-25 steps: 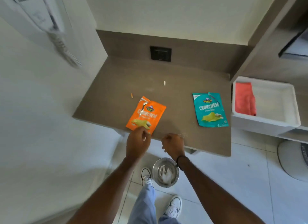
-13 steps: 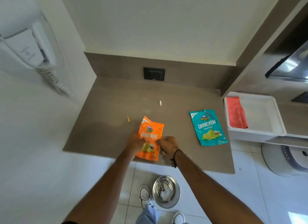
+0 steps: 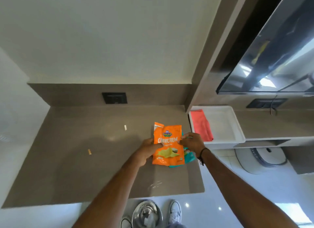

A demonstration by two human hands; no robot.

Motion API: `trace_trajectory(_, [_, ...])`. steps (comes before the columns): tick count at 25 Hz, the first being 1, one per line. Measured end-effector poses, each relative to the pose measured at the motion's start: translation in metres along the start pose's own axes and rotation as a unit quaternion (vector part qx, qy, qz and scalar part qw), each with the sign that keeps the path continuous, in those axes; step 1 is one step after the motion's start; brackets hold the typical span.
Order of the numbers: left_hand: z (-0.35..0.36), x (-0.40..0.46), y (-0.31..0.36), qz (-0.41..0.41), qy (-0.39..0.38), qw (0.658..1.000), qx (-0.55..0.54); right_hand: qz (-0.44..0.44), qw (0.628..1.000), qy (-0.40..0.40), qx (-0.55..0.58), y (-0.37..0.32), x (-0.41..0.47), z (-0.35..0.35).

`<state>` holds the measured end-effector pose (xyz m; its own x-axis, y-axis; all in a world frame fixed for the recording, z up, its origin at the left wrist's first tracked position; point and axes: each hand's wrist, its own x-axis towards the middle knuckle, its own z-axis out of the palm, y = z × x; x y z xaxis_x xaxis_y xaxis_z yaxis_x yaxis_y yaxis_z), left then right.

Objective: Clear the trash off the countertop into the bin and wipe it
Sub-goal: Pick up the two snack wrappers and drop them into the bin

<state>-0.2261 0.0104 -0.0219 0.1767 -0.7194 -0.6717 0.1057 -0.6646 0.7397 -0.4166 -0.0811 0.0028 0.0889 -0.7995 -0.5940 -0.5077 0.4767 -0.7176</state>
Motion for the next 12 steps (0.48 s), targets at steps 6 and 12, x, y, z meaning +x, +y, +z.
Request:
trace_trajectory(6, [0.049,0.042,-0.009,0.005,0.234,0.938,0.255,-0.094,0.957,0.019,-0.275,0.025,0.059,-0.023])
trace_trajectory(12, [0.068,0.041,-0.009,0.009,0.117,0.99,0.085,-0.039,0.98,-0.046,-0.192,0.032,0.07,-0.019])
